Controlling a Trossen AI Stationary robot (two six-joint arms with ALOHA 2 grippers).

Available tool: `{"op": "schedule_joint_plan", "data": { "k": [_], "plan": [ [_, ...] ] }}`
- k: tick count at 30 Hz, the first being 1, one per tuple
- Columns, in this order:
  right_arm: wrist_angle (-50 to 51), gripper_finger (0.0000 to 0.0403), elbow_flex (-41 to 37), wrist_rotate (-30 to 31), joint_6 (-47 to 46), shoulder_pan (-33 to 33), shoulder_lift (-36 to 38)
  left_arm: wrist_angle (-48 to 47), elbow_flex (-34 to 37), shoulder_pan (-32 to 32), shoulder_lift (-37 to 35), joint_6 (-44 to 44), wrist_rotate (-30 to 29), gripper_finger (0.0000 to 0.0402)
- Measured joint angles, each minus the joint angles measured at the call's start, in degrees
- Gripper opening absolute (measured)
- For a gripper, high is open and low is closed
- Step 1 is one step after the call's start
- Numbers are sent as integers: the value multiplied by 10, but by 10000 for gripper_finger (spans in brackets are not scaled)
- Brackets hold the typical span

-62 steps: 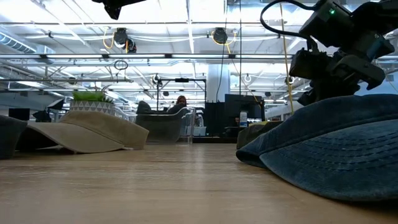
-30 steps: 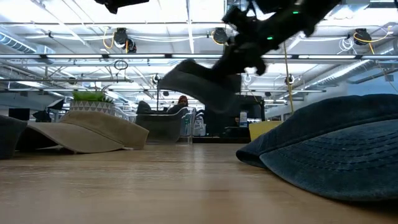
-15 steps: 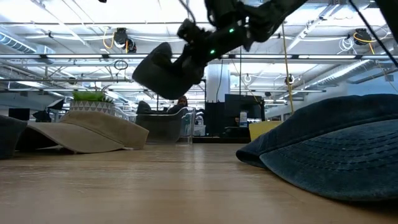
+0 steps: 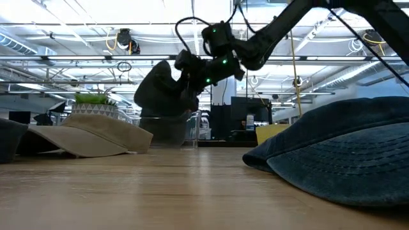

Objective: Pick & Place hat
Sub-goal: Put the right black cap into the transparent bin

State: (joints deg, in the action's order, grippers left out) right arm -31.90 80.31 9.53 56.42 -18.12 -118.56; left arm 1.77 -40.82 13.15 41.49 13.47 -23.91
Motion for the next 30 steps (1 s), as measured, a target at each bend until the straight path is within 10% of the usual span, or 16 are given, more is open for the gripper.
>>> {"op": "schedule_joint_plan", "data": {
  "k": [30],
  "plan": [
    [82,55,34,41,58,10,-50,-2,0,-8,1,-5,-29,78]
  ]
}}
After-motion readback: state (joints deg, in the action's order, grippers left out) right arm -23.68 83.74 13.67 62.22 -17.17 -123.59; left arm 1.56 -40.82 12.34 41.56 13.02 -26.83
